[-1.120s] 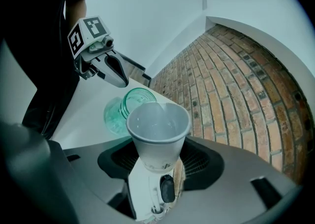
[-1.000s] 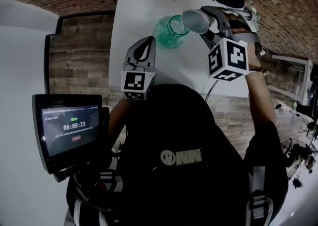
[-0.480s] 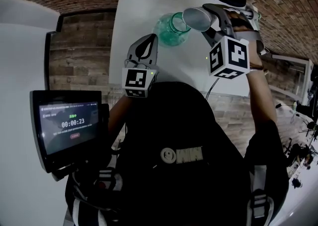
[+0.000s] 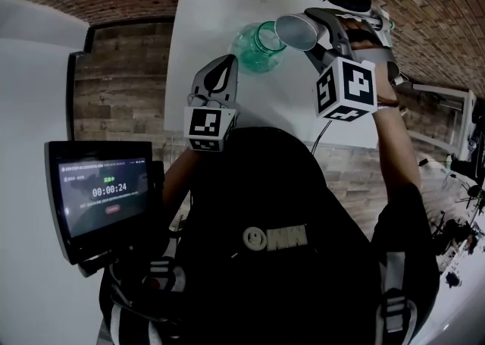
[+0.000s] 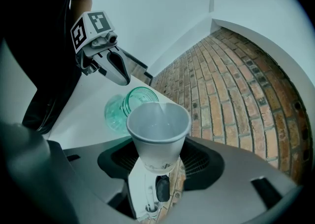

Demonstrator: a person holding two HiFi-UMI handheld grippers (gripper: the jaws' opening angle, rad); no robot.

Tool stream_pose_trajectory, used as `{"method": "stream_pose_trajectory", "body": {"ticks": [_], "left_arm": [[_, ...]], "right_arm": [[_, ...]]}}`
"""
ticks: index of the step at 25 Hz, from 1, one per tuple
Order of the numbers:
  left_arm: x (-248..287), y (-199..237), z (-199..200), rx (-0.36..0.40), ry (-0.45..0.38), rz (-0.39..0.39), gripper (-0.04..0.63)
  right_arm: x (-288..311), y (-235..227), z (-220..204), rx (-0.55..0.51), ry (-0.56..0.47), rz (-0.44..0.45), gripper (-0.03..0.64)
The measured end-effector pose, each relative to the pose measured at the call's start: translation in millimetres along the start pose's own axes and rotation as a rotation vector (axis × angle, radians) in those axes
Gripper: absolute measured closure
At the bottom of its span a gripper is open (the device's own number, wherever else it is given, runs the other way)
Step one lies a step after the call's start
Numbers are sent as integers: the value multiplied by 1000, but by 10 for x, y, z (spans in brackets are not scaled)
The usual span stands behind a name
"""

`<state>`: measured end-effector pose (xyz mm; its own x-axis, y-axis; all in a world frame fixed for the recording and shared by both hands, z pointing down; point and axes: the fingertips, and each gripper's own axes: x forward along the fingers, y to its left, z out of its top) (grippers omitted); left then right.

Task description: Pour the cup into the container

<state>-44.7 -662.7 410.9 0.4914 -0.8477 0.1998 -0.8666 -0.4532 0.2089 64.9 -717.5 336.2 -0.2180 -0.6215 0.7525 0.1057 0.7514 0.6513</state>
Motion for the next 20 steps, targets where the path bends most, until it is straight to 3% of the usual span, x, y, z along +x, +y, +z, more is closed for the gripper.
{"method": "stream_pose_trajectory", "body": {"ticks": [20], "left_arm": [[-2,16,19,-7,-4,10,598]], "right_arm": [[13,-47,27,-38,4,-12,362]]}}
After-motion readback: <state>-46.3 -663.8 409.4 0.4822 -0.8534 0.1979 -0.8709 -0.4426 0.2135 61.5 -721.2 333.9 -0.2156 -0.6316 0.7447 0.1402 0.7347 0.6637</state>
